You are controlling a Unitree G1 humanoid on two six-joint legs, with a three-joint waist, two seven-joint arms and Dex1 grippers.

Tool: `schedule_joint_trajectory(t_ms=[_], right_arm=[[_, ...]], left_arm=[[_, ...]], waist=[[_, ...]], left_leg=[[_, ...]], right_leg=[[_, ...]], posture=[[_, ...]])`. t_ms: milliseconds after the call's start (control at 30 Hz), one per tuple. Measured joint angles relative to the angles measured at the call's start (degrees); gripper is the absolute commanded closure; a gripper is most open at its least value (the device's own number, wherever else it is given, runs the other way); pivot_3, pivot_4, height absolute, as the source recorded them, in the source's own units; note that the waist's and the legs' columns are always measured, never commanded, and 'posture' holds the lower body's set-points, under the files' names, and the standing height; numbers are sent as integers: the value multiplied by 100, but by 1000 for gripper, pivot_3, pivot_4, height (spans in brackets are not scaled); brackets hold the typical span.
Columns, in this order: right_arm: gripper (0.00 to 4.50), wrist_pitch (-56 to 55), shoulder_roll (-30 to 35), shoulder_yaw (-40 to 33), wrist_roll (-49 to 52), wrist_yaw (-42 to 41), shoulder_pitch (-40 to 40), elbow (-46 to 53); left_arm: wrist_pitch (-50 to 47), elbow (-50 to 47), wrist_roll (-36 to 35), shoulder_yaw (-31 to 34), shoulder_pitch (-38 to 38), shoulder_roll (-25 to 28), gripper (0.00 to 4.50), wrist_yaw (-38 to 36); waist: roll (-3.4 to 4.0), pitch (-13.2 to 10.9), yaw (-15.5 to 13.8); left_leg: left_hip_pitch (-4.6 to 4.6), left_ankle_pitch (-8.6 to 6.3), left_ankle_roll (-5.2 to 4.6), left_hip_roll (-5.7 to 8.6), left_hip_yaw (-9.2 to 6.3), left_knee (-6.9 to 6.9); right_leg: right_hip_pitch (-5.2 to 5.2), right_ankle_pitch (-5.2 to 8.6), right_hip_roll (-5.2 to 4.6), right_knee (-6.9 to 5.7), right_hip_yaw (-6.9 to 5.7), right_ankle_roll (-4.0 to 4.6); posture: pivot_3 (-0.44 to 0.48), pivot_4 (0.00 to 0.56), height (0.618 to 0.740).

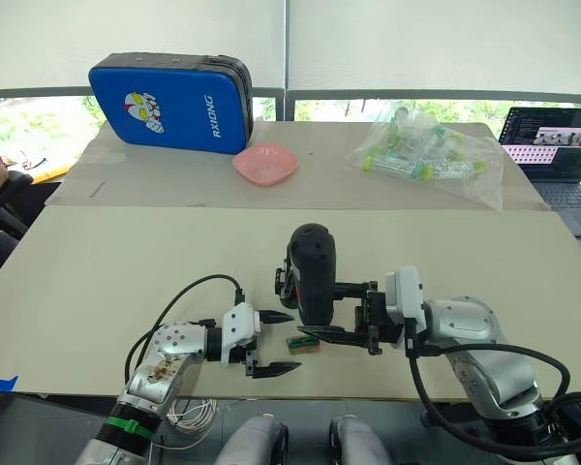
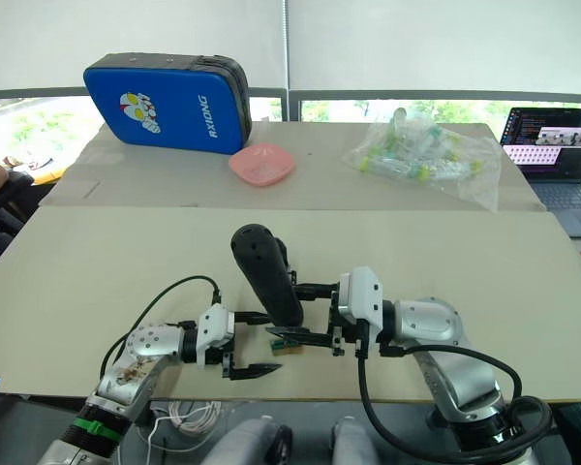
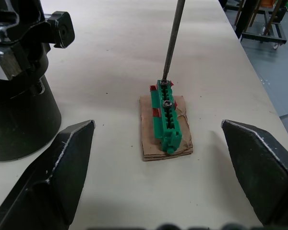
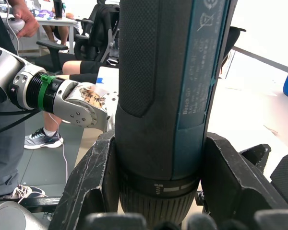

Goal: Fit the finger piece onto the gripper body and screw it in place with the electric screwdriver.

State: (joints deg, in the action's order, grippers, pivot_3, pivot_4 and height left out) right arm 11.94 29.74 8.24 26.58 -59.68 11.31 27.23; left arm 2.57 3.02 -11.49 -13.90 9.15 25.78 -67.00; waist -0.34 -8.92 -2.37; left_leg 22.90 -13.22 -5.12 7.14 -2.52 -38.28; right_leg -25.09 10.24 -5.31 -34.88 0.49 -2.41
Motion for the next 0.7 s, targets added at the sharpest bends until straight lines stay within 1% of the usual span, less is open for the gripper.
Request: schedule_joint_trajectory(t_ms=[700], right_arm=[[2542, 1, 20, 7, 4, -36, 5, 1]], left_arm=[[-25, -21, -6, 0, -8, 1, 0, 3]], waist=[[0, 0, 1]], left_leg=[[0, 0, 0, 0, 0, 1]], right_leg=[[0, 1, 0, 1, 1, 0]], posture=[[0, 150, 740]])
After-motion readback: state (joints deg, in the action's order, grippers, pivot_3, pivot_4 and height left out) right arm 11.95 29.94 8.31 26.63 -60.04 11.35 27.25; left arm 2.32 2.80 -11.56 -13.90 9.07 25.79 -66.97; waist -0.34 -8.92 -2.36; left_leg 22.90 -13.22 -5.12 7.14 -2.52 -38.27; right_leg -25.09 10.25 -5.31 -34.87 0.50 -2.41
